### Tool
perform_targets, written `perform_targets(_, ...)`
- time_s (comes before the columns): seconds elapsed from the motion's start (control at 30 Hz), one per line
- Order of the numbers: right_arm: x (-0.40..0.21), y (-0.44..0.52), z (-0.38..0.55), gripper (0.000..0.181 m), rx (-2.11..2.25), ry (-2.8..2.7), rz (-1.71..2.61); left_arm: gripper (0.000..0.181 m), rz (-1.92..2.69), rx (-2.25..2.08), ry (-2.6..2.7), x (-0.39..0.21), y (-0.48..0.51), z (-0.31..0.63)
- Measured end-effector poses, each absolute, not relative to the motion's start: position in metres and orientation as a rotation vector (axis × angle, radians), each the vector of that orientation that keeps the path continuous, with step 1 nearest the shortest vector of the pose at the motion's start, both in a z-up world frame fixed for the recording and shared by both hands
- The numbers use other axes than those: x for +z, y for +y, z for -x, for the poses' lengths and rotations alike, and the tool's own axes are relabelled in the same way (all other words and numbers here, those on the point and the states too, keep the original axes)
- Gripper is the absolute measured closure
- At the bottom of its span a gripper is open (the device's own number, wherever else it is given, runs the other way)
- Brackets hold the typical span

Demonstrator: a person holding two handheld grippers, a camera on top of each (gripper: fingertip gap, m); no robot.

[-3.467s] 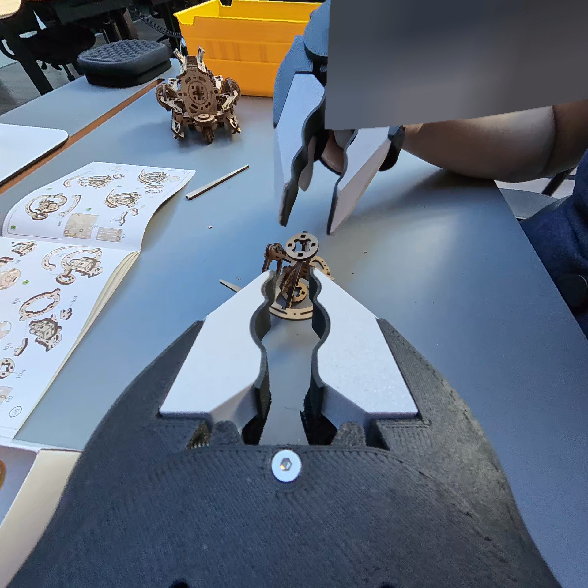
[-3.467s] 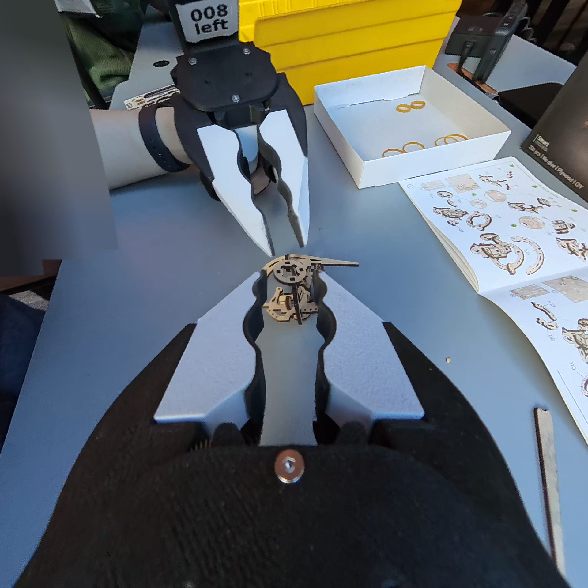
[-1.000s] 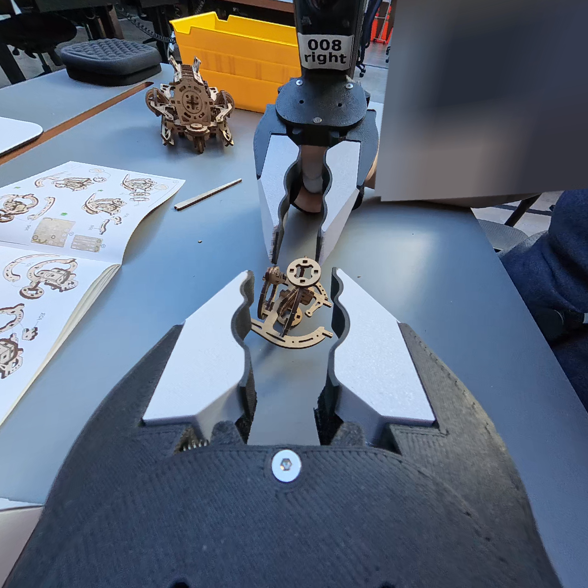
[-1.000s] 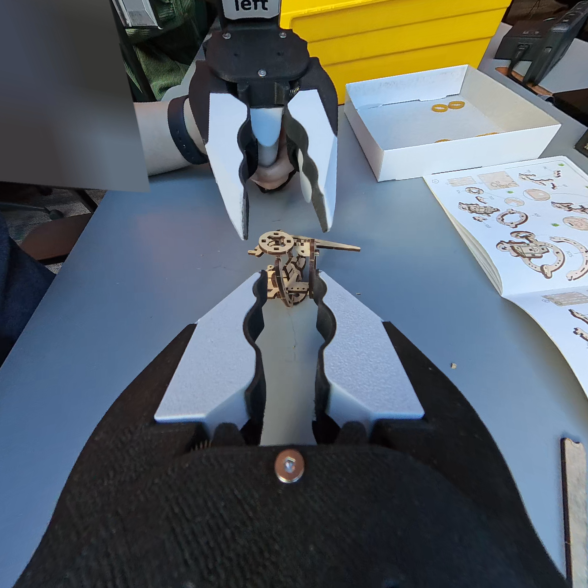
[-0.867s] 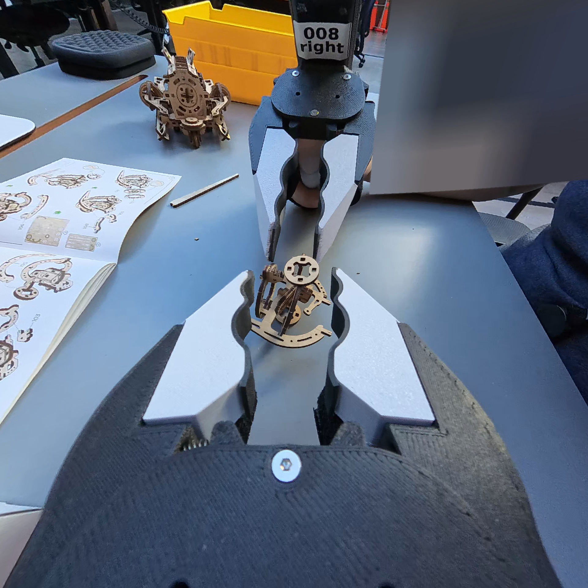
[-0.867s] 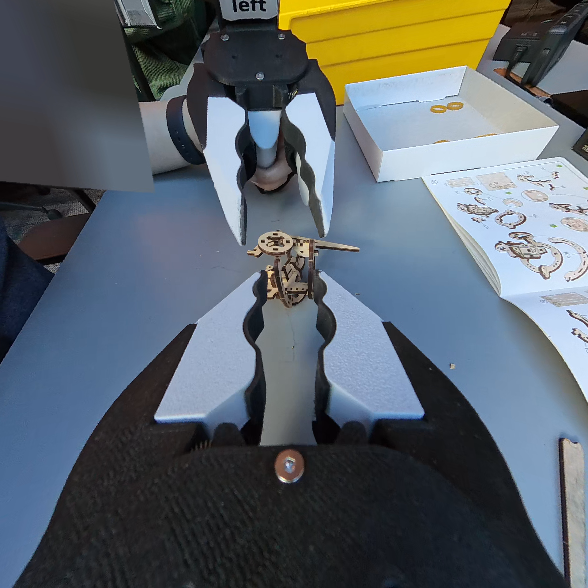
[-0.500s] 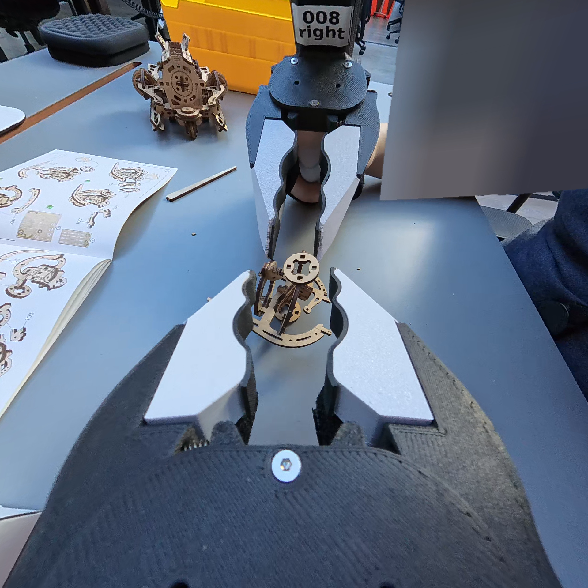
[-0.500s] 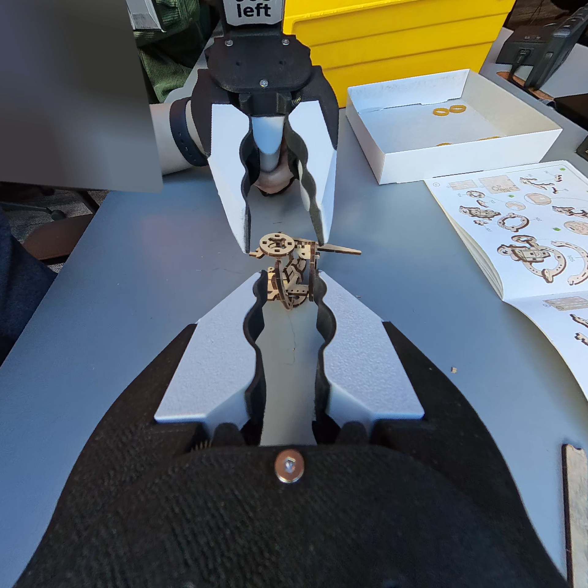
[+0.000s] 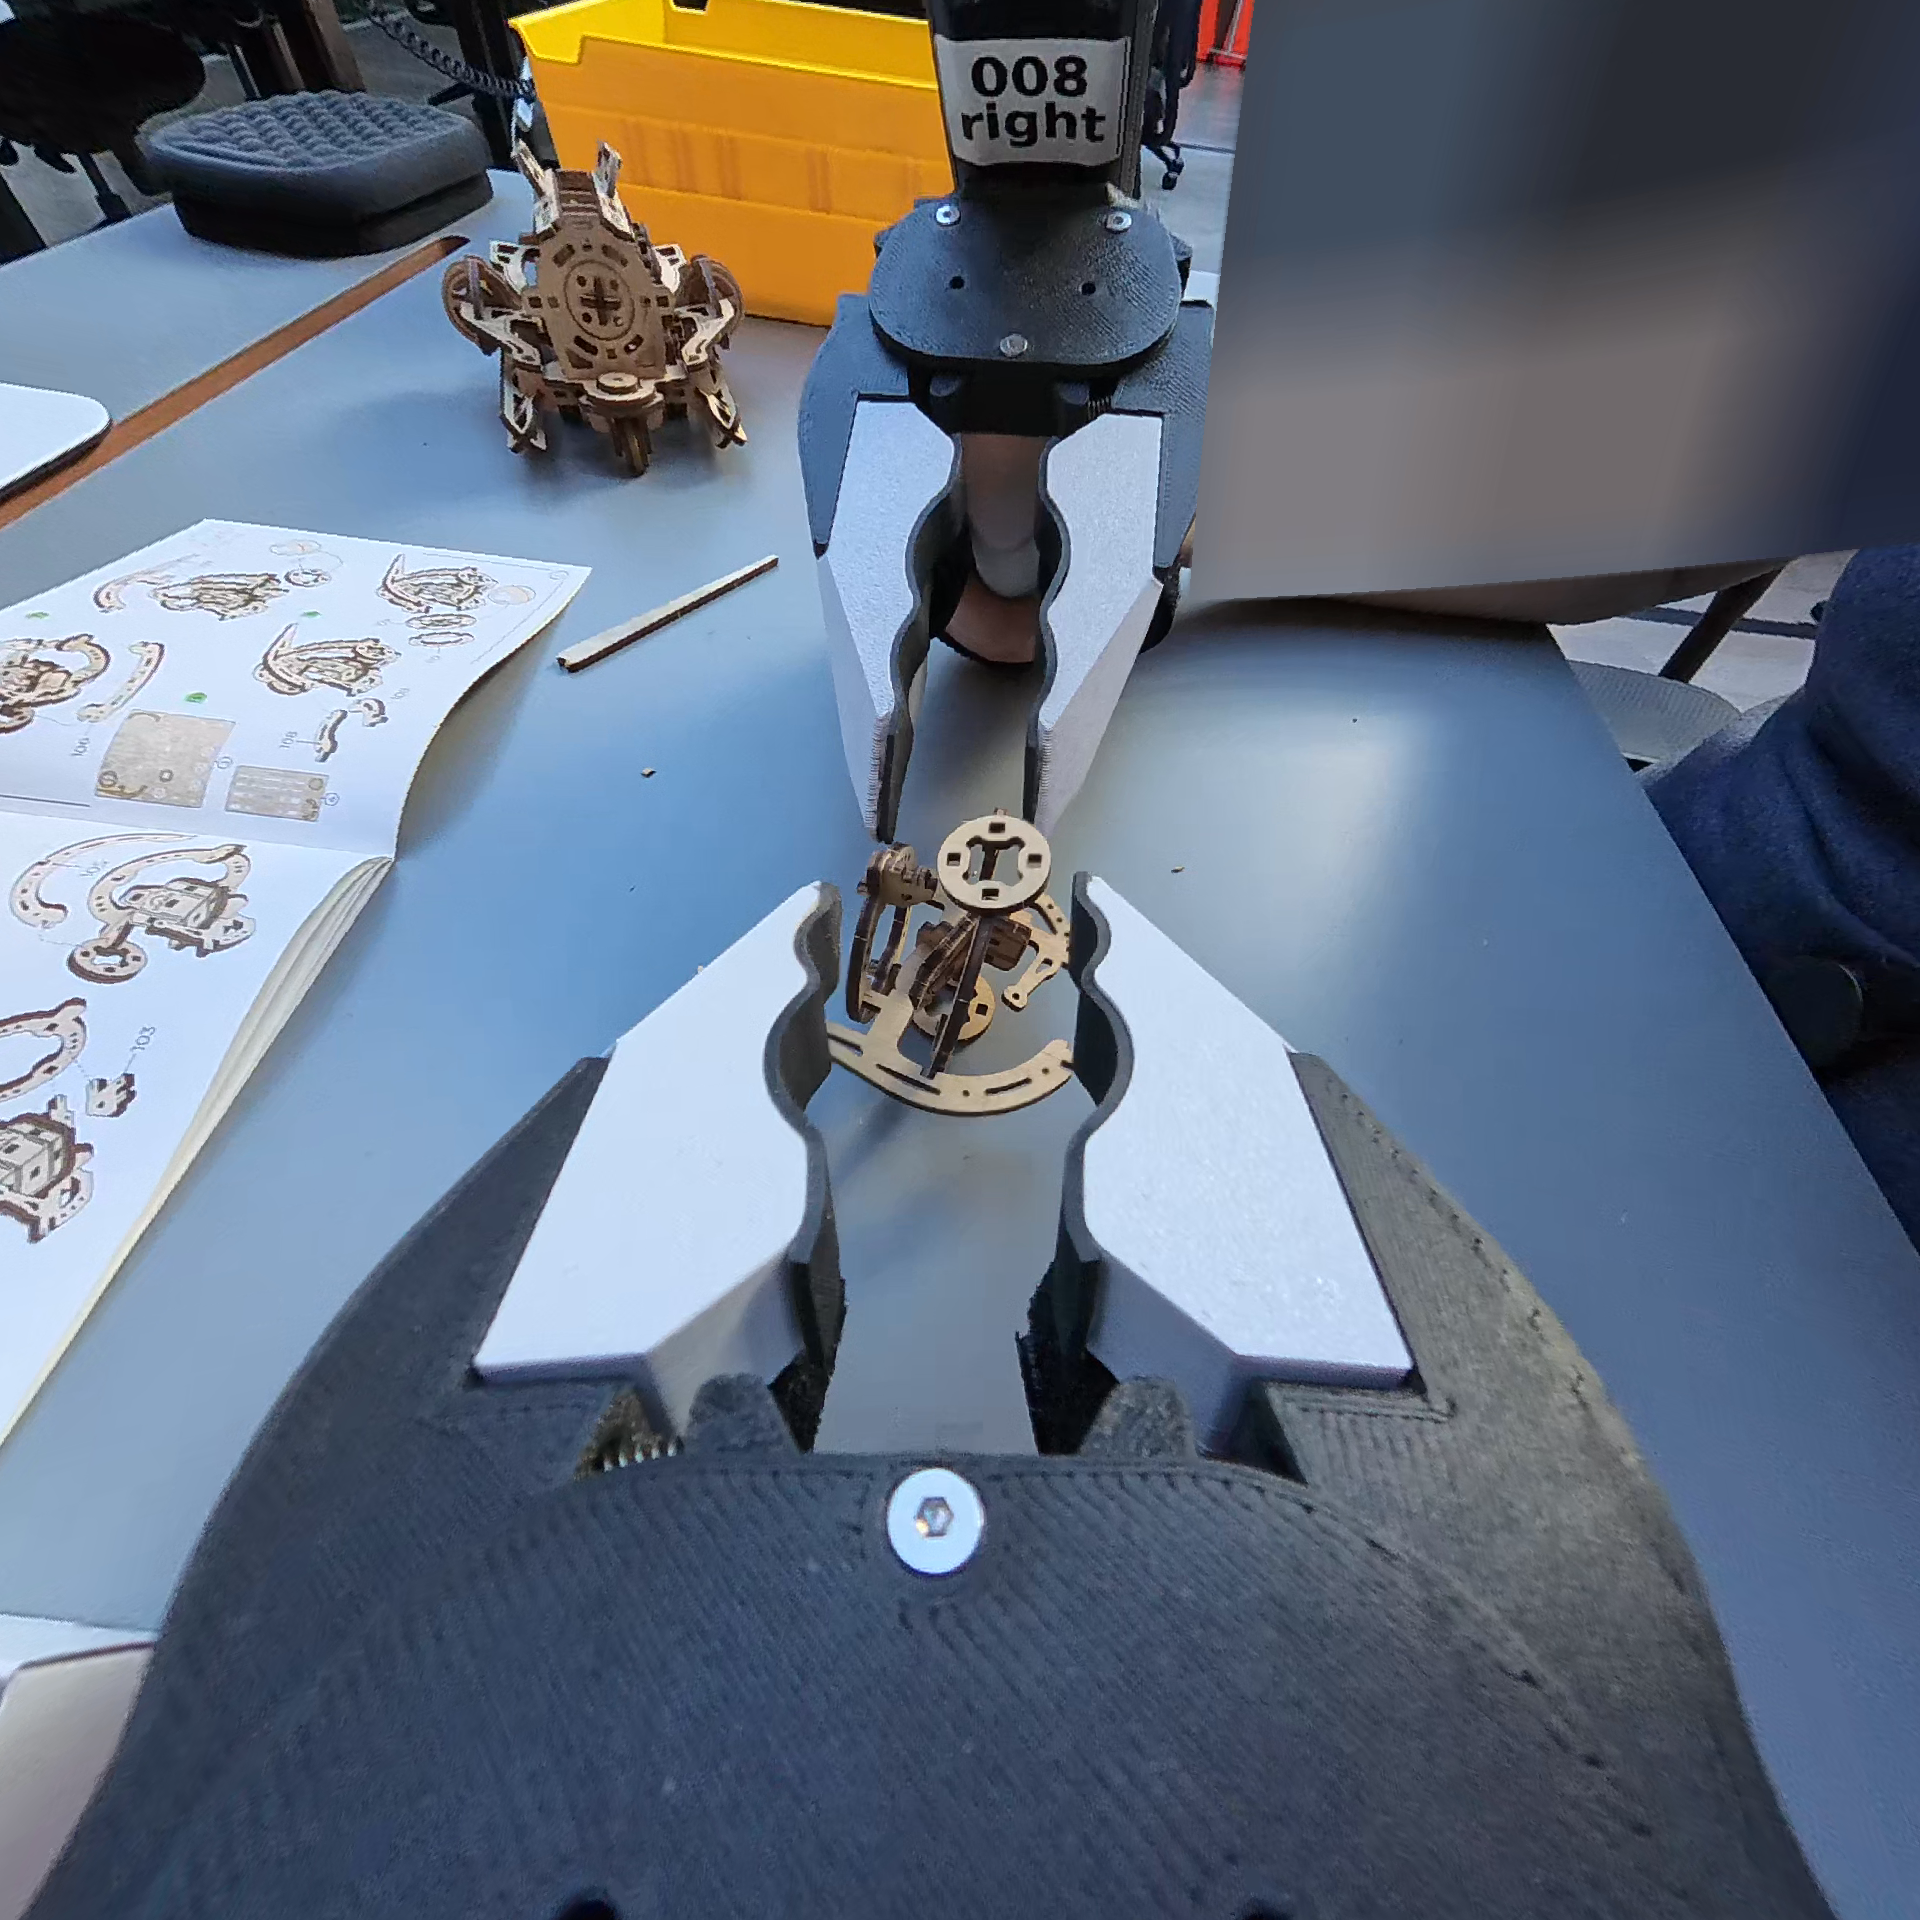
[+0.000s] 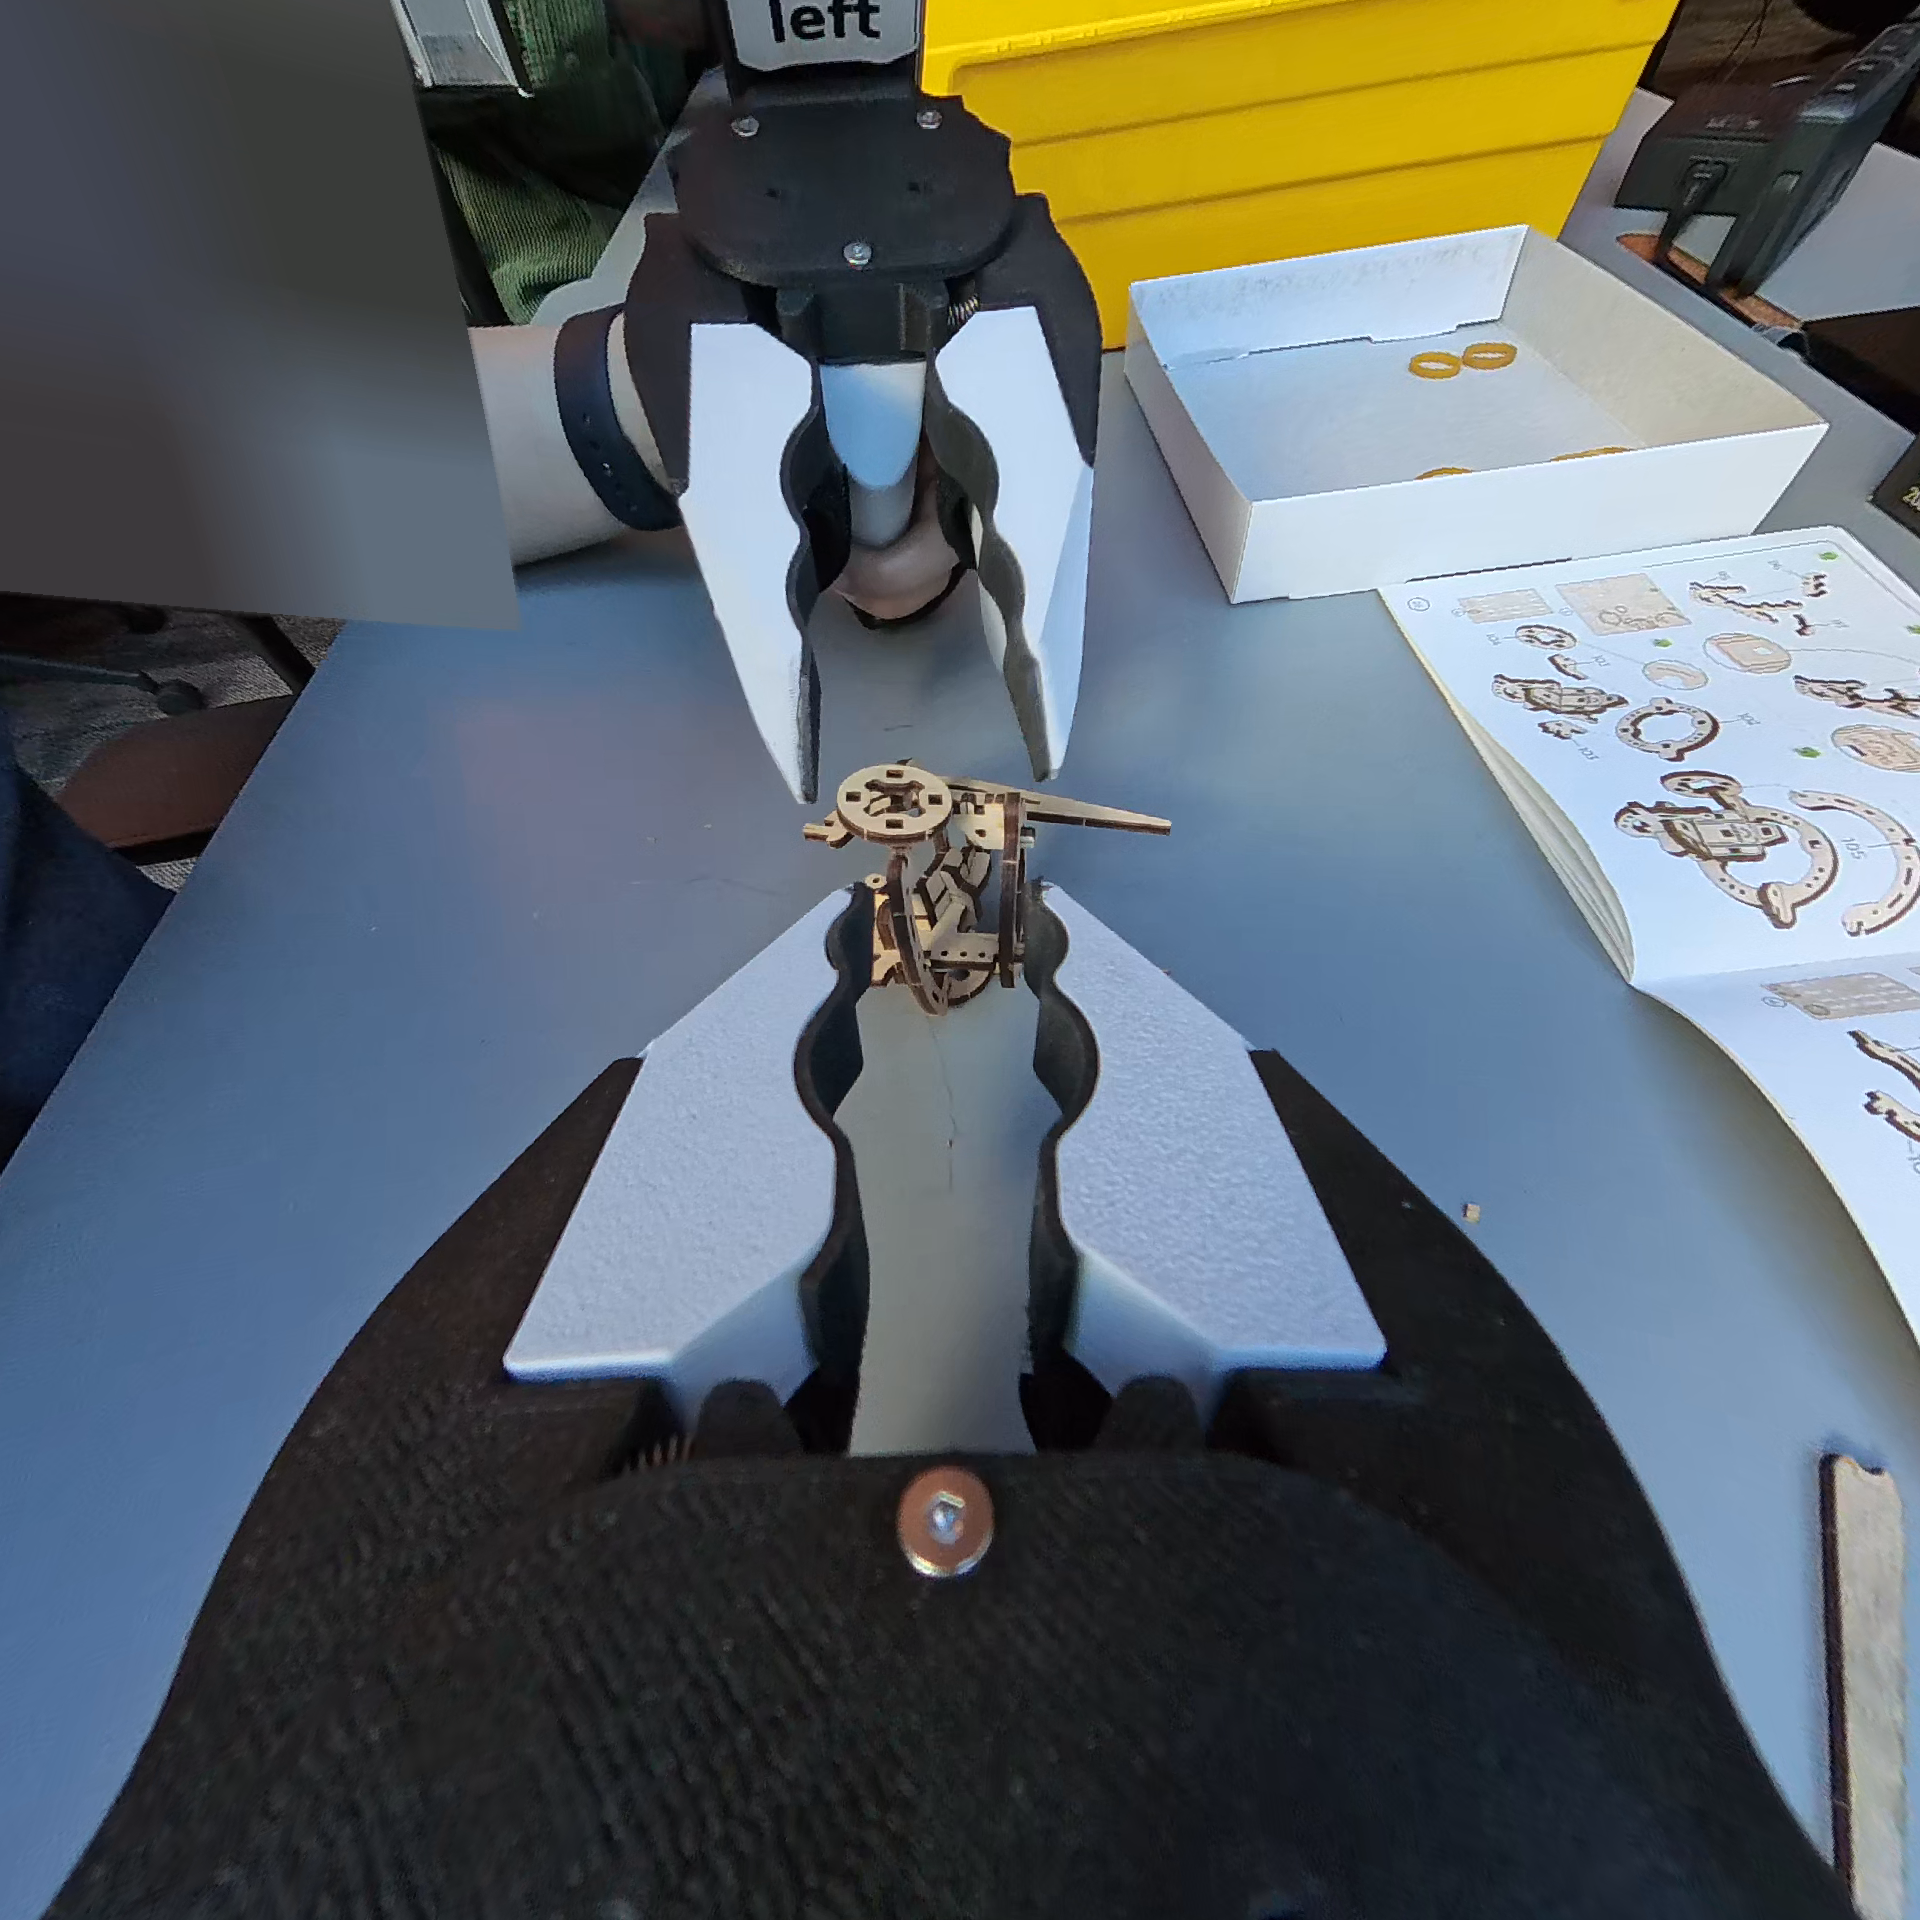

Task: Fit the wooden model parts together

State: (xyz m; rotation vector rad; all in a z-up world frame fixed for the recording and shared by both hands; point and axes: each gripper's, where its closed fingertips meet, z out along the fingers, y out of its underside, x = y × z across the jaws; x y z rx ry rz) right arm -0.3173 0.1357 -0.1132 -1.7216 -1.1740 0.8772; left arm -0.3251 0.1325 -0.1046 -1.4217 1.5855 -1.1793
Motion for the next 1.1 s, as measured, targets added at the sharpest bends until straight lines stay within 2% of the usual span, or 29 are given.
perform_targets(0.4, -0.115, 0.136, 0.317, 0.154, 0.863, -1.185, 1.728, 0.138, 1.388, -1.078, 1.65, -0.109, 0.136, 0.327)
perform_targets(1.1, -0.116, 0.136, 0.317, 0.155, 0.856, -1.192, 1.731, 0.148, 1.404, -1.095, 1.74, -0.12, 0.136, 0.328)
